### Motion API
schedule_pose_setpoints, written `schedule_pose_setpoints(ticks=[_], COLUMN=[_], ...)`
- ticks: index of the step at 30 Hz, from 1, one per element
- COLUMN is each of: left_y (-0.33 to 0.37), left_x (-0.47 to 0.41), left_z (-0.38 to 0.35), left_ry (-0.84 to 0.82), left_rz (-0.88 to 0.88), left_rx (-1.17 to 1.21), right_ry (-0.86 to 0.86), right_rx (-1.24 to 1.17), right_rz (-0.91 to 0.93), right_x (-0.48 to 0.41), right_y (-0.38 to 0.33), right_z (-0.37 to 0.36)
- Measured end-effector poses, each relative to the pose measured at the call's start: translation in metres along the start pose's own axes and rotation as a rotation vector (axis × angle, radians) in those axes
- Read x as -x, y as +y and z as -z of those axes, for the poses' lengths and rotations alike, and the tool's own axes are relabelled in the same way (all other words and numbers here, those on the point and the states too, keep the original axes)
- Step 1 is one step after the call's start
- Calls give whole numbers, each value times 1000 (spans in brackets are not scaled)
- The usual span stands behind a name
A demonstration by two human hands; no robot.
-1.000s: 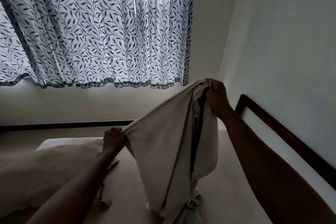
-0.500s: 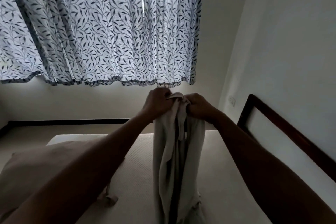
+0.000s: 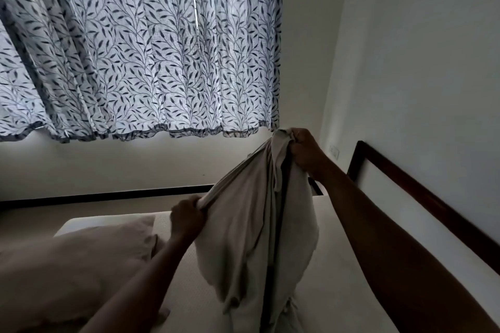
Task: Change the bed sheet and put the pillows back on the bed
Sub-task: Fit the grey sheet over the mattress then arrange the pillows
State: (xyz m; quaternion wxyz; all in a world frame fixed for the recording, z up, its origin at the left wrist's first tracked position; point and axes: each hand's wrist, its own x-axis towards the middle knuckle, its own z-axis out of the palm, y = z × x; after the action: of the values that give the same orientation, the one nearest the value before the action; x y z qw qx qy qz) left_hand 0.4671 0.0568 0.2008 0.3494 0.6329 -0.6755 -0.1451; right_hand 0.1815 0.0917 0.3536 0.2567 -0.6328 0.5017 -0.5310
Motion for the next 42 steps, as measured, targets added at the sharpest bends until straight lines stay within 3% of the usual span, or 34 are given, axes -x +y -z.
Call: schedule_pose_setpoints(ticks=[4, 6, 8, 14, 16, 19, 23, 26, 30, 35, 37, 42], left_y=[-36, -35, -11, 133, 170, 168, 136, 99, 41, -28, -33, 39], left_x=[-9, -18, -29, -50, -54, -62, -56, -37, -2, 15, 11, -58], left_z=[29, 43, 51, 62, 63, 72, 69, 47, 12, -4, 5, 73], left_ry=[157, 219, 153, -96, -141, -236, -256, -184, -124, -205, -101, 331], left_rz=[303, 307, 178, -266, -358, -358, -413, -346, -233, 197, 248, 122], left_rx=[-48, -55, -89, -165, -147, -125, 3, 137, 131, 146, 123, 239], right_ry=[96, 168, 165, -241, -244, -246, -356, -238, -63, 116, 135, 72], right_rx=[12, 44, 67, 186, 193, 164, 435, 471, 405, 87, 93, 166], right_rz=[-21, -54, -93, -7, -28, -18, 156, 164, 110, 100, 88, -25], right_x=[5, 4, 5, 11, 10, 9, 5, 4, -3, -15, -17, -9], right_y=[13, 20, 23, 18, 21, 19, 13, 12, 0, -9, -7, 18], right_z=[13, 20, 19, -35, -47, -50, -46, -30, -9, 12, 24, 40])
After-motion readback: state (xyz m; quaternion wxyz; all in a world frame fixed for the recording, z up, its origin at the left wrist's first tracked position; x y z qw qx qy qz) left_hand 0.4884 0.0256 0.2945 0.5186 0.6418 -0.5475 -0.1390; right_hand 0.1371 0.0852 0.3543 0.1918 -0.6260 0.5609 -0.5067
